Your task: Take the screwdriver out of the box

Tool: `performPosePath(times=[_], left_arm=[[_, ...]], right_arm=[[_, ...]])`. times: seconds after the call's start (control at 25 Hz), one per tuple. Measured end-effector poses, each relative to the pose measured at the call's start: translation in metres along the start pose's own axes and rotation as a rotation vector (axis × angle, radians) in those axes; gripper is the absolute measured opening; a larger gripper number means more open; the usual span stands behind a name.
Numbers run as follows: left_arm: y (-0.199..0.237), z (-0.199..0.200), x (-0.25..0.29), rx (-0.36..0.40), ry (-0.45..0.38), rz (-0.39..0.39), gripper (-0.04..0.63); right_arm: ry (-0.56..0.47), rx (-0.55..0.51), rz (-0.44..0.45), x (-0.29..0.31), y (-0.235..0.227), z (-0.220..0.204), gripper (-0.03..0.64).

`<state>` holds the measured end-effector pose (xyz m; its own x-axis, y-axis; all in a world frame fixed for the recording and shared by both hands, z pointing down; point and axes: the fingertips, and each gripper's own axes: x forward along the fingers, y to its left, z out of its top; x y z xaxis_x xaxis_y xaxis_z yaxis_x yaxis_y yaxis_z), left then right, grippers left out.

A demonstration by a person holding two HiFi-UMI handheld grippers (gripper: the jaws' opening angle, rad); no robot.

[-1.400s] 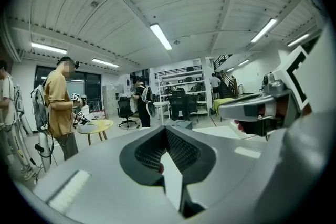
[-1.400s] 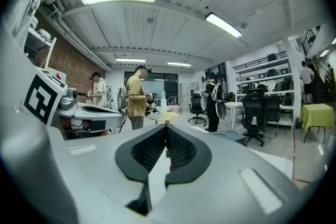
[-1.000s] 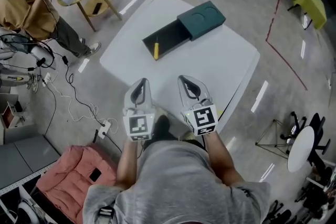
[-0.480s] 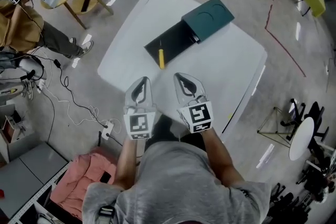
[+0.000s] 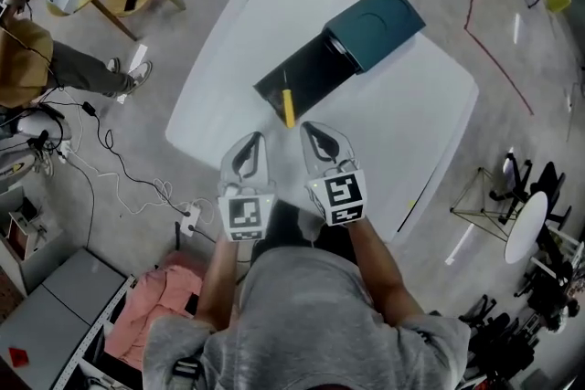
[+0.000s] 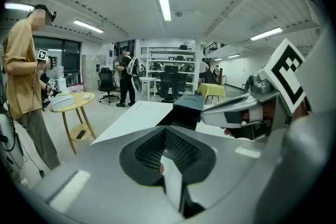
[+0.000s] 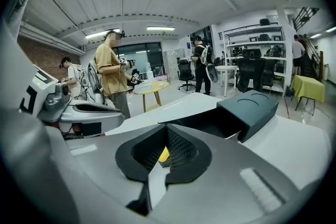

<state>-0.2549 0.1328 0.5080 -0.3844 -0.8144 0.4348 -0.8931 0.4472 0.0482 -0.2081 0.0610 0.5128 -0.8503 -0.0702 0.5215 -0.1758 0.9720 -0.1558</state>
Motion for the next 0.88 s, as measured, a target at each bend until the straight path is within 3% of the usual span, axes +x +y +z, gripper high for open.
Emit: performPosePath(times=[0.4, 0.72, 0.88], left_arm=[[0.018, -0.019, 0.029, -0.016, 0.064, -0.026, 0.011], [0.027, -0.022, 0.042, -0.025, 0.078, -0.019, 0.011], [0.032, -0.024, 0.045, -0.033, 0.09, -0.013, 0.011]], right_arm=[[0.1, 0.14, -0.018, 0.044, -0.011, -0.019, 0.014], [0.232, 0.25, 0.007, 0.075, -0.012, -0.044, 0.194], [0.291, 0.248, 0.003, 0.082, -0.009, -0.053, 0.195]])
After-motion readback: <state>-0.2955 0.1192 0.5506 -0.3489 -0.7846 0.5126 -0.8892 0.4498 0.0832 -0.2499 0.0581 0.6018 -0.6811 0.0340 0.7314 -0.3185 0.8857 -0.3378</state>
